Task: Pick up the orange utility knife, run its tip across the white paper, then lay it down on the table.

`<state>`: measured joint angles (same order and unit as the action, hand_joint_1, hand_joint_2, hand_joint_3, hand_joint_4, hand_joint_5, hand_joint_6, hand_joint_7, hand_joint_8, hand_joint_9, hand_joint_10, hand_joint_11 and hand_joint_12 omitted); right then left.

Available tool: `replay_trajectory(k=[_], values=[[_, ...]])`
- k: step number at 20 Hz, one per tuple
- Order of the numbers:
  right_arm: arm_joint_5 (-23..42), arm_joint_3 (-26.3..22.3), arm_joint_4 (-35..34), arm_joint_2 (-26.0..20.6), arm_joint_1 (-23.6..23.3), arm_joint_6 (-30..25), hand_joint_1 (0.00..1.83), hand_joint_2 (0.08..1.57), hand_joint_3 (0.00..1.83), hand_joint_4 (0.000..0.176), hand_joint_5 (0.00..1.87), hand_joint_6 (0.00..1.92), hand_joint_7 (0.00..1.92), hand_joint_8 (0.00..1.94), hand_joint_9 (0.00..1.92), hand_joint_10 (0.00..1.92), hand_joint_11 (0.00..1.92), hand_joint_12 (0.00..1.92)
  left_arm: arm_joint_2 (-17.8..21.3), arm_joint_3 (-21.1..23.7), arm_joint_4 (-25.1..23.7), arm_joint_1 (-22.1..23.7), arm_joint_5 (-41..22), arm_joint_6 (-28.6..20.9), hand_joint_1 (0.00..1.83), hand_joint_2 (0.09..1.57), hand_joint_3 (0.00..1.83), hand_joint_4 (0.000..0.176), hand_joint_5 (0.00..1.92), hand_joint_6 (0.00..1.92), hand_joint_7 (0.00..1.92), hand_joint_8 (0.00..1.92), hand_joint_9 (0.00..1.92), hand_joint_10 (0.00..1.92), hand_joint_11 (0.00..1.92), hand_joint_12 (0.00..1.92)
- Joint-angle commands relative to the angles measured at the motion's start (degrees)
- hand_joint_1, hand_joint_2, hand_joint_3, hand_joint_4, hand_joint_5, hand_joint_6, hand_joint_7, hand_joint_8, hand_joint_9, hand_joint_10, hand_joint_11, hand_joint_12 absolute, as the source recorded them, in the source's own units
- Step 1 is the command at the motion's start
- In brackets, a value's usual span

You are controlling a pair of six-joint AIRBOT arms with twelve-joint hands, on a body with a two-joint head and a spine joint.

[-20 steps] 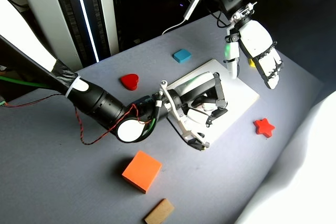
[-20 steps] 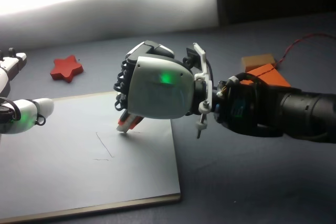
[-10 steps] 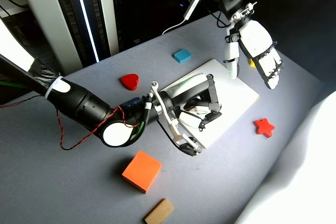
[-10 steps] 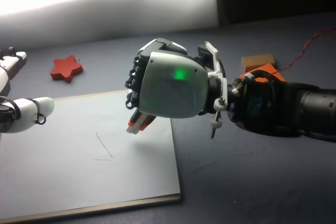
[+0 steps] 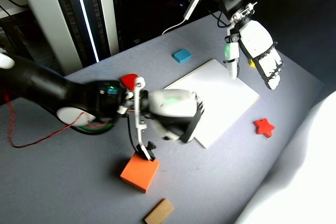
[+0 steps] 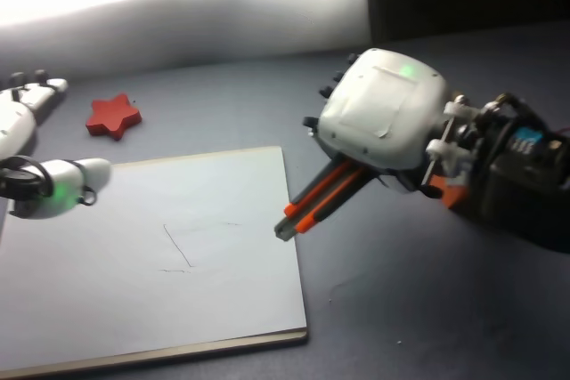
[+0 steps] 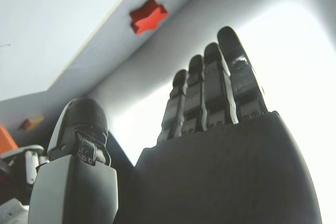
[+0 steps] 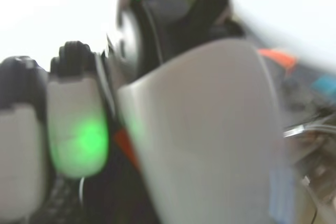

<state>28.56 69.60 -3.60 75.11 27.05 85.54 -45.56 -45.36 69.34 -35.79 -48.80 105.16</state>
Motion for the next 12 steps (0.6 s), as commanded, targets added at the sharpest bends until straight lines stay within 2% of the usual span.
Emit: replay_trajectory(k=[1,4,7,10,12], values=[[-0.7,-0.6,-1.2,-0.8,0.4,-1.9,1.49,0.95,0.97,0.176,1.61,1.92,1.86,1.94,1.92,1.92,1.92,1.92,-0.1,0.3,-2.9,1.0,-3.1,1.0,0.21,1.30,0.00,0.000,0.03,0.00,0.09,0.00,0.11,0.00,0.00,0.64],[-0.7,-1.2,-1.4,-2.2,0.4,-2.9,1.48,0.94,0.97,0.176,1.63,1.92,1.89,1.94,1.92,1.92,1.92,1.92,-0.9,2.0,-2.9,3.2,-2.5,3.3,0.17,1.31,0.00,0.000,0.01,0.00,0.08,0.00,0.10,0.00,0.00,0.64],[0.3,0.3,-1.5,-2.0,-1.0,-3.1,1.48,0.94,0.97,0.176,1.63,1.92,1.89,1.94,1.92,1.92,1.92,1.92,-1.7,4.3,-2.9,4.3,-2.5,4.1,0.18,1.31,0.00,0.000,0.01,0.00,0.09,0.00,0.10,0.00,0.00,0.64],[-1.9,2.5,-1.5,-1.1,-5.2,-4.1,1.46,0.93,0.98,0.176,1.57,1.92,1.84,1.94,1.92,1.92,1.92,1.92,-2.3,6.0,-2.9,4.5,-3.0,4.1,0.21,1.30,0.00,0.000,0.02,0.00,0.12,0.01,0.13,0.01,0.00,0.66],[-3.4,2.3,-1.5,-1.1,-7.1,-4.6,1.44,0.93,1.01,0.176,1.58,1.92,1.84,1.94,1.92,1.92,1.92,1.92,-2.4,6.5,-2.9,4.5,-3.5,4.1,0.20,1.31,0.00,0.000,0.02,0.00,0.12,0.00,0.13,0.00,0.00,0.63]])
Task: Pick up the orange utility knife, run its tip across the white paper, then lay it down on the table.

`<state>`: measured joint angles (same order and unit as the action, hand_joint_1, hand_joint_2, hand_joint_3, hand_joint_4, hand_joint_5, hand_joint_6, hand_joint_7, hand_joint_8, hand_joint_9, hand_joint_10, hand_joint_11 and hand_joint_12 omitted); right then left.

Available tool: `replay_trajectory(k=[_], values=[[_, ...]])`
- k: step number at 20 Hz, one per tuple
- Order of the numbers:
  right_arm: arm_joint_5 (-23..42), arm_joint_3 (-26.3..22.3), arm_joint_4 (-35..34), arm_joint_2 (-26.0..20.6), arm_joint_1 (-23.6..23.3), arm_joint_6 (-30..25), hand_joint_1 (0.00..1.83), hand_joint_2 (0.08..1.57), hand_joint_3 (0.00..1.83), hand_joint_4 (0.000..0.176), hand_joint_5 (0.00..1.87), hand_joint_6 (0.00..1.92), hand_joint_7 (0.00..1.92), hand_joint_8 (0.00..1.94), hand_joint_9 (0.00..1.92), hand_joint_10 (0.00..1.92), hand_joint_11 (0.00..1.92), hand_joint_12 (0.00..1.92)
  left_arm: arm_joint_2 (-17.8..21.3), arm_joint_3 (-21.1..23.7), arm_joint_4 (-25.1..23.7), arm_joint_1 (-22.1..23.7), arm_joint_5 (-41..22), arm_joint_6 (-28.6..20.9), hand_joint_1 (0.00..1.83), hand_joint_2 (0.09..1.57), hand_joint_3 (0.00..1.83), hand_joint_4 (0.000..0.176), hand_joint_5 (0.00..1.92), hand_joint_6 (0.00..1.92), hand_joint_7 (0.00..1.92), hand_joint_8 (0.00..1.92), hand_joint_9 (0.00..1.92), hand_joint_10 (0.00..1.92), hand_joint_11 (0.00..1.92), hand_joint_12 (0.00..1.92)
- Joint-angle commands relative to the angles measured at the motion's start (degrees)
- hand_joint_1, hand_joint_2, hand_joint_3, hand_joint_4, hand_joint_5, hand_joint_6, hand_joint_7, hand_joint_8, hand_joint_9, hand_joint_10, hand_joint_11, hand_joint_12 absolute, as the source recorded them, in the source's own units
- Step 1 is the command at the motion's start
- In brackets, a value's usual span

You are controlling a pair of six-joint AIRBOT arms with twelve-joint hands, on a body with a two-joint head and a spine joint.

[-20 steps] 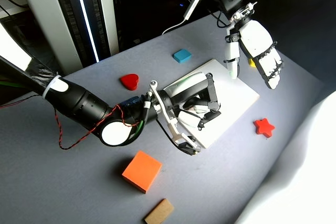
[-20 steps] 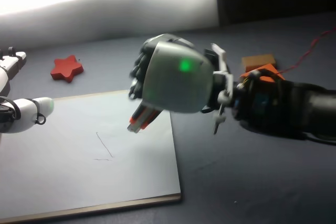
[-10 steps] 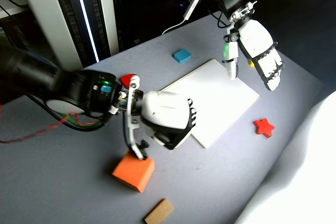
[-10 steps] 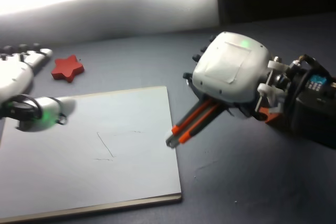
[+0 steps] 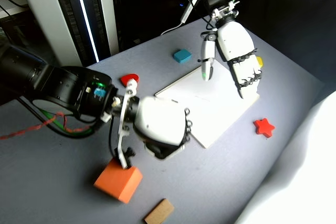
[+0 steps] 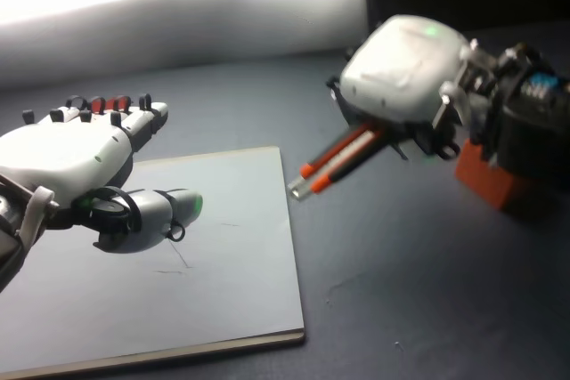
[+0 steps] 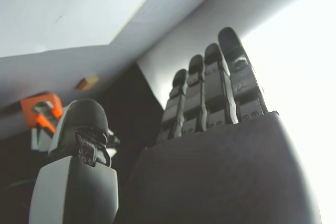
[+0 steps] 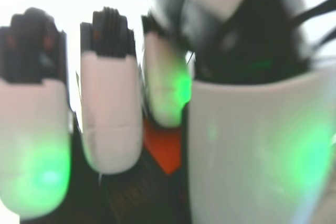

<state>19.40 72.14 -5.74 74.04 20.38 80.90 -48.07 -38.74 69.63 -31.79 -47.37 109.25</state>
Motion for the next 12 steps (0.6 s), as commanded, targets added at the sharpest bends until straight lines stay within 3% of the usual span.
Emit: replay_trajectory(k=[1,4,7,12], values=[[5.5,-0.5,0.6,0.0,-1.1,-0.4,1.45,0.92,1.00,0.176,1.59,1.92,1.84,1.94,1.92,1.92,1.92,1.92,0.1,-0.1,-3.2,0.5,-5.0,0.0,0.19,1.31,0.00,0.000,0.01,0.00,0.11,0.00,0.12,0.00,0.00,0.58],[1.9,-3.5,0.0,-1.1,-1.3,-0.8,1.48,0.91,0.99,0.176,1.61,1.92,1.87,1.94,1.92,1.92,1.92,1.92,0.1,-0.6,-3.2,0.6,-5.3,0.0,0.18,1.31,0.00,0.000,0.01,0.00,0.11,0.00,0.12,0.00,0.00,0.58],[-4.5,-8.1,-5.5,-3.1,-0.4,0.2,1.46,0.92,0.98,0.176,1.61,1.92,1.87,1.94,1.92,1.92,1.92,1.92,0.1,-0.9,-3.1,0.5,-5.3,0.0,0.19,1.31,0.00,0.000,0.00,0.00,0.10,0.00,0.11,0.00,0.00,0.58],[-13.7,-9.2,-11.8,-3.7,0.2,0.3,1.47,0.91,1.03,0.176,1.55,1.92,1.85,1.94,1.92,1.92,1.92,1.92,0.2,-0.7,-2.8,0.0,-5.3,-0.2,0.19,1.31,0.00,0.000,0.02,0.00,0.09,0.00,0.12,0.00,0.00,0.65]])
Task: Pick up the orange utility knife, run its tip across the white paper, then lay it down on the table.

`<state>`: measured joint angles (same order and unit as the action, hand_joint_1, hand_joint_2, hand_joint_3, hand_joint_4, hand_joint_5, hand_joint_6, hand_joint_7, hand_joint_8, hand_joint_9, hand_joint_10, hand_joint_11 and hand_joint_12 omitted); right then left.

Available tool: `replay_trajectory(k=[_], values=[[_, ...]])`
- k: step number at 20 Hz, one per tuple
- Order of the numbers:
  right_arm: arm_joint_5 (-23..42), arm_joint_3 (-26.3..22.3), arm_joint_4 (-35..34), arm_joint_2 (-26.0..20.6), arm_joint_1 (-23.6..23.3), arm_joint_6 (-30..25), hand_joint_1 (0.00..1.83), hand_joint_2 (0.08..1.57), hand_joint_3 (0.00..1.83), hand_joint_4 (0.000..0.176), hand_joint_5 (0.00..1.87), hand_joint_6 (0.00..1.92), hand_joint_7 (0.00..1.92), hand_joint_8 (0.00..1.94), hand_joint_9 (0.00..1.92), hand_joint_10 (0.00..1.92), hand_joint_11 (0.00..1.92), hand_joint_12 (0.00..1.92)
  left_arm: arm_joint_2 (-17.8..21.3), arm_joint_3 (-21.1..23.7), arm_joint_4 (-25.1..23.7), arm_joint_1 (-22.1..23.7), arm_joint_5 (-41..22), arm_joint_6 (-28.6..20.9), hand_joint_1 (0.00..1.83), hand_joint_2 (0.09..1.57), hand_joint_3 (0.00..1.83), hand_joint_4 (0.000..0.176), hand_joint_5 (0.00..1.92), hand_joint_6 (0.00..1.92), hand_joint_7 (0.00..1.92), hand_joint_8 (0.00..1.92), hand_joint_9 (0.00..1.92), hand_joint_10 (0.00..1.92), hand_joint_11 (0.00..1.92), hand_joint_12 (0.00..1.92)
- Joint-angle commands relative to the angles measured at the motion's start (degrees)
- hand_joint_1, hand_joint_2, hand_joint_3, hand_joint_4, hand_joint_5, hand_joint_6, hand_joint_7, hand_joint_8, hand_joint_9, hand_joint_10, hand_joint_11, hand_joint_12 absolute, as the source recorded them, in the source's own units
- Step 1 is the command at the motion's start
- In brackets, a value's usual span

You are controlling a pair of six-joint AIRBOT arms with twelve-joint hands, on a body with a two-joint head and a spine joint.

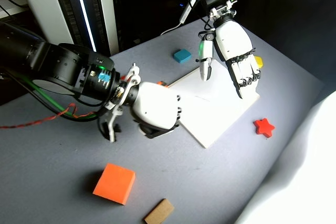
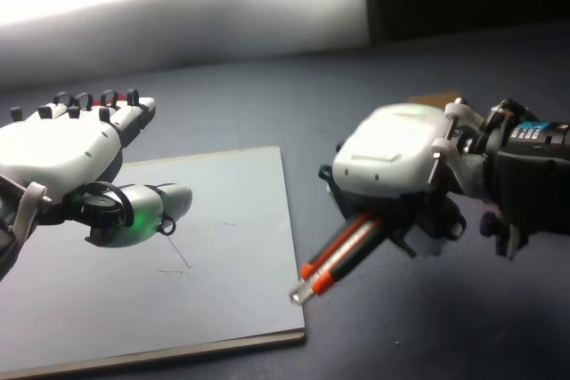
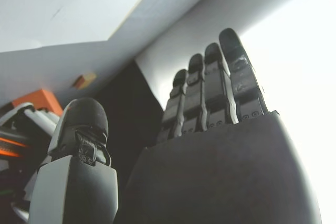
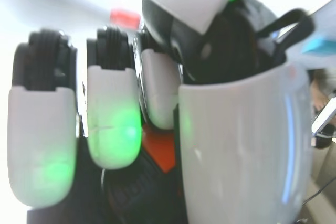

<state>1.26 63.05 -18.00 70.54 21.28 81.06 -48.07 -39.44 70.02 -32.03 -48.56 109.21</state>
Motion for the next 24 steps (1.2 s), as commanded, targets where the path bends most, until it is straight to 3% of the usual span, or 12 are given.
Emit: replay_trajectory(k=[1,7,8,11,13,14,17,18,19,20,23,24], values=[[3.2,0.2,-1.0,-0.2,-0.7,0.1,1.48,0.90,1.04,0.176,1.55,1.92,1.84,1.94,1.92,1.92,1.92,1.92,0.2,0.0,-3.2,0.2,-4.1,-0.2,0.19,1.31,0.00,0.000,0.02,0.00,0.09,0.00,0.12,0.00,0.00,0.63],[-4.0,1.8,-1.2,-0.3,-1.1,-0.2,1.47,0.83,1.23,0.176,1.53,1.92,1.72,1.94,1.89,1.92,1.91,1.92,0.2,-0.1,-3.2,0.0,-4.3,-0.3,0.22,1.31,0.00,0.000,0.02,0.00,0.10,0.00,0.12,0.01,0.00,0.66],[-4.0,1.7,-0.5,-0.4,-0.6,-0.2,1.28,0.52,1.67,0.000,1.15,1.83,1.32,1.94,1.72,1.92,1.73,1.92,0.2,-0.1,-3.2,0.0,-4.3,-0.3,0.19,1.31,0.00,0.000,0.01,0.00,0.09,0.00,0.11,0.00,0.00,0.60],[-1.9,1.8,-0.5,-0.5,0.7,-0.5,1.21,0.68,1.29,0.000,0.82,1.60,0.97,1.94,1.50,1.92,1.49,1.92,0.2,-0.2,-3.2,-0.1,-4.4,-0.3,0.20,1.31,0.00,0.000,0.02,0.00,0.10,0.00,0.13,0.01,0.00,0.61],[-1.4,1.9,-0.5,-0.5,1.2,-0.5,1.18,0.72,1.29,0.000,0.71,1.82,0.95,1.94,1.21,1.92,1.19,1.92,0.2,-0.3,-3.2,-0.2,-4.4,-0.3,0.19,1.31,0.00,0.000,0.01,0.00,0.08,0.00,0.11,0.00,0.00,0.60],[-1.4,1.9,-0.5,-0.5,1.2,-0.5,1.10,0.94,0.97,0.000,0.50,1.91,0.76,1.94,0.81,1.92,0.81,1.92,0.2,-0.3,-3.2,-0.2,-4.4,-0.3,0.20,1.31,0.00,0.000,0.01,0.00,0.09,0.00,0.11,0.00,0.00,0.63],[-1.4,1.8,-0.5,-0.7,1.1,-0.3,1.02,1.15,0.62,0.000,0.40,1.86,0.60,1.94,0.55,1.92,0.59,1.92,0.2,-0.3,-3.2,-0.2,-4.4,-0.3,0.21,1.31,0.00,0.000,0.02,0.00,0.09,0.00,0.11,0.00,0.00,0.64],[-1.3,1.5,-0.5,-1.1,1.1,-0.4,0.99,1.03,0.60,0.000,0.15,1.71,0.22,1.79,0.28,1.92,0.35,1.92,0.2,-0.3,-3.2,-0.2,-4.4,-0.4,0.20,1.31,0.00,0.000,0.02,0.00,0.10,0.00,0.12,0.00,0.00,0.63],[-1.4,1.1,-0.5,-1.6,1.1,-0.4,0.87,0.88,0.76,0.000,0.01,1.06,0.01,1.25,0.02,1.76,0.03,1.92,0.2,-0.3,-3.2,-0.1,-4.5,-0.4,0.21,1.30,0.00,0.000,0.03,0.01,0.10,0.00,0.12,0.00,0.00,0.61],[-1.5,0.5,-0.5,-2.2,1.1,-0.4,0.87,0.88,0.76,0.000,0.01,1.06,0.01,1.25,0.02,1.76,0.03,1.92,0.2,-0.3,-3.1,-0.1,-4.5,-0.4,0.21,1.30,0.00,0.000,0.03,0.01,0.10,0.00,0.12,0.00,0.00,0.61],[0.0,-2.2,-0.5,-4.7,1.2,-1.2,0.79,0.79,0.63,0.000,0.00,0.04,0.00,0.07,0.00,0.28,0.00,1.86,0.2,-0.3,-3.1,-0.1,-4.7,-0.4,0.19,1.31,0.00,0.000,0.03,0.00,0.11,0.00,0.12,0.00,0.00,0.65],[0.5,-3.1,-0.5,-5.6,1.1,-1.5,0.79,0.79,0.63,0.000,0.00,0.04,0.00,0.07,0.00,0.28,0.00,1.86,0.2,-0.3,-3.1,-0.1,-4.7,-0.4,0.19,1.31,0.00,0.000,0.03,0.00,0.11,0.00,0.12,0.00,0.00,0.65]])
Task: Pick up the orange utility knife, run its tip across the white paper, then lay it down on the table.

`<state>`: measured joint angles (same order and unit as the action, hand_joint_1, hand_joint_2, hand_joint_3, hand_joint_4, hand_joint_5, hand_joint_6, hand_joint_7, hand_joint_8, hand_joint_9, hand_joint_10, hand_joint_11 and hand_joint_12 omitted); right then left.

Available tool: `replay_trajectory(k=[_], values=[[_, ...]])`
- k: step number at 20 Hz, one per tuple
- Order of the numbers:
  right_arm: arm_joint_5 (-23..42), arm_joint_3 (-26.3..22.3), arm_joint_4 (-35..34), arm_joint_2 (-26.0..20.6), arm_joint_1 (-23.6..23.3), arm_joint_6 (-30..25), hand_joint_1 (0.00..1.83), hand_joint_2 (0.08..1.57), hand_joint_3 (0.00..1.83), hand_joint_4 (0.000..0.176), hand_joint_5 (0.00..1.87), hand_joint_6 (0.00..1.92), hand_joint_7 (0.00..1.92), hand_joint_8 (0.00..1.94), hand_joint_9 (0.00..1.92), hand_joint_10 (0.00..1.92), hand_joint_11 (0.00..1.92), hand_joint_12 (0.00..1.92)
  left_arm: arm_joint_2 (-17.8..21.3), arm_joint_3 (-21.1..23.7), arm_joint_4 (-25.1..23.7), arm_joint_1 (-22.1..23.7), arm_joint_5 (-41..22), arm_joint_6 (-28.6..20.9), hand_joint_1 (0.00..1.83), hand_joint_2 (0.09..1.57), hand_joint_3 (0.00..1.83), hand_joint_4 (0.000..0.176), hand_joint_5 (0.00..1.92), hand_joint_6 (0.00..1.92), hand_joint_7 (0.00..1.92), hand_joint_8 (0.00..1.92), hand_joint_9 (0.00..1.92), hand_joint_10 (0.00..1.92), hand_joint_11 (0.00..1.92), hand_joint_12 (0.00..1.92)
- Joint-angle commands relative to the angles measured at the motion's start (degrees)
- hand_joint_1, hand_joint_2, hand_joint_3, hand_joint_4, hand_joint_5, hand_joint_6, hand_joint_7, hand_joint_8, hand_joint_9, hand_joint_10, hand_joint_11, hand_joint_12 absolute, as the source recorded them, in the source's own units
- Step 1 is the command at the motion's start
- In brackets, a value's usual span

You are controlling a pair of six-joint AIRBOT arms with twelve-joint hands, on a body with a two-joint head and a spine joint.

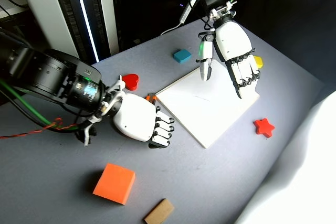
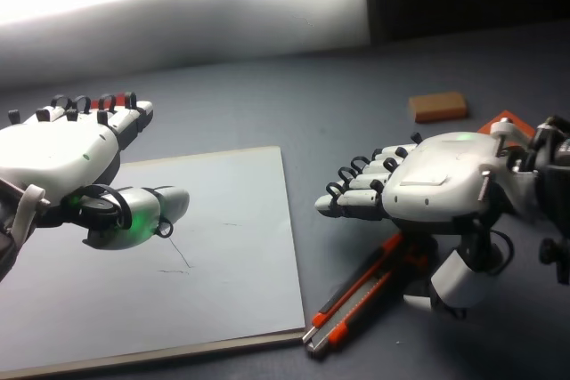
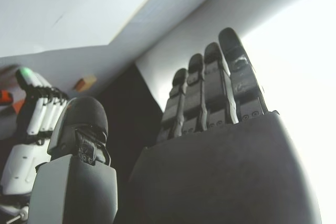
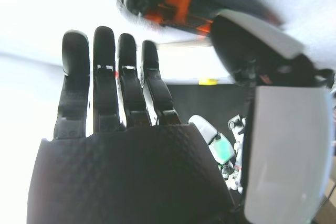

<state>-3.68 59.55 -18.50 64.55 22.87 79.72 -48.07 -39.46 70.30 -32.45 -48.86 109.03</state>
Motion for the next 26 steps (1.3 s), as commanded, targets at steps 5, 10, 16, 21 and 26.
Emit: replay_trajectory(k=[5,10,16,21,26], values=[[-0.8,-8.7,-9.2,-10.9,-3.4,-0.3,0.58,0.92,0.36,0.000,0.00,0.00,0.00,0.00,0.00,0.00,0.00,0.01,0.2,-0.2,-3.4,0.9,-4.4,0.2,0.20,1.30,0.00,0.000,0.03,0.00,0.10,0.00,0.12,0.00,0.00,0.61],[1.1,-17.2,-10.8,-22.6,-3.9,-0.3,0.09,1.18,0.08,0.000,0.02,1.01,0.28,0.66,0.00,1.21,0.00,1.53,0.2,0.4,-3.4,2.1,-4.1,0.6,0.27,1.28,0.00,0.000,0.49,0.03,0.64,0.03,0.58,0.09,0.03,1.29],[10.6,-19.8,-12.1,-27.2,-2.2,-1.0,0.06,1.28,0.07,0.000,0.81,1.45,1.03,1.50,0.96,1.90,0.73,1.92,0.6,2.1,-3.4,3.8,-1.9,1.6,0.32,1.34,0.00,0.000,0.87,0.62,0.85,1.13,0.72,1.36,0.49,1.69],[16.8,-20.8,-12.1,-28.5,1.3,-11.4,0.06,1.34,0.11,0.000,1.00,1.59,1.22,1.56,1.15,1.92,1.02,1.92,0.5,4.5,-3.4,4.0,-1.8,2.0,0.29,1.40,0.01,0.000,0.83,1.41,0.91,1.59,0.79,1.81,0.62,1.92],[16.8,-22.7,-12.1,-30.9,4.5,-12.5,0.13,1.35,0.12,0.000,1.03,1.63,1.22,1.56,1.14,1.92,0.99,1.92,0.5,4.8,-3.4,4.8,-1.8,2.0,0.30,1.41,0.00,0.000,0.86,1.43,0.94,1.68,0.82,1.91,0.67,1.92]])
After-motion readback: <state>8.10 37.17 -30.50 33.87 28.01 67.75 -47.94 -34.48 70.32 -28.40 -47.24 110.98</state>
